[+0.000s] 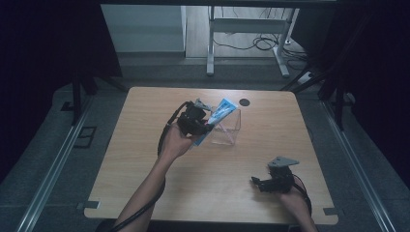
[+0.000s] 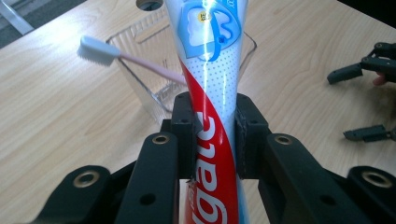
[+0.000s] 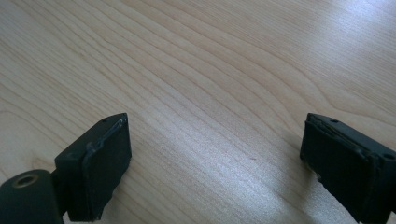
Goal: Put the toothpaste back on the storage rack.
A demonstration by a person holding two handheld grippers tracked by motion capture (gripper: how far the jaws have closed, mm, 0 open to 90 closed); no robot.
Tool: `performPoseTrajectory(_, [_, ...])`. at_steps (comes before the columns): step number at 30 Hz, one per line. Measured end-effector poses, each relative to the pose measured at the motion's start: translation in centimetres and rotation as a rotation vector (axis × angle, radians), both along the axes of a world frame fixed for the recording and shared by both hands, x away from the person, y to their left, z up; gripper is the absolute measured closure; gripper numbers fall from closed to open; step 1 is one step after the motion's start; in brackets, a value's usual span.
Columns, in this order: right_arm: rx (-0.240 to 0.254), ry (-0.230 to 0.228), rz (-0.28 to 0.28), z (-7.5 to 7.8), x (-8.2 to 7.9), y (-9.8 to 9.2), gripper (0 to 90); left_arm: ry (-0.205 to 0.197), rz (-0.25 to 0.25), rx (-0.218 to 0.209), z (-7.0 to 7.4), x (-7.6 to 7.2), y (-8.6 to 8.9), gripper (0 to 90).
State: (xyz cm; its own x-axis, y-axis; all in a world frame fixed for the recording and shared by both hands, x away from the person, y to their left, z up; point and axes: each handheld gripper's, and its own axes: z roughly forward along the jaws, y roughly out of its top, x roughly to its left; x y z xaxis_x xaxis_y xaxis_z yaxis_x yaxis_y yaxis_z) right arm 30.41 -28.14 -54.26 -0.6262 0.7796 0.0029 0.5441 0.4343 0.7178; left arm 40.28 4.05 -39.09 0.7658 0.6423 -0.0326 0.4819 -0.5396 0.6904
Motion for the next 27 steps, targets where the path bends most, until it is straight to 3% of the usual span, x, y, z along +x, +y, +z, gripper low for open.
performPoseTrajectory(27, [-0.001,-0.003,-0.001,0.0,0.0,0.0,9.1,-0.025,0.004,-0.007,0.7,3.1,-2.3,73.6])
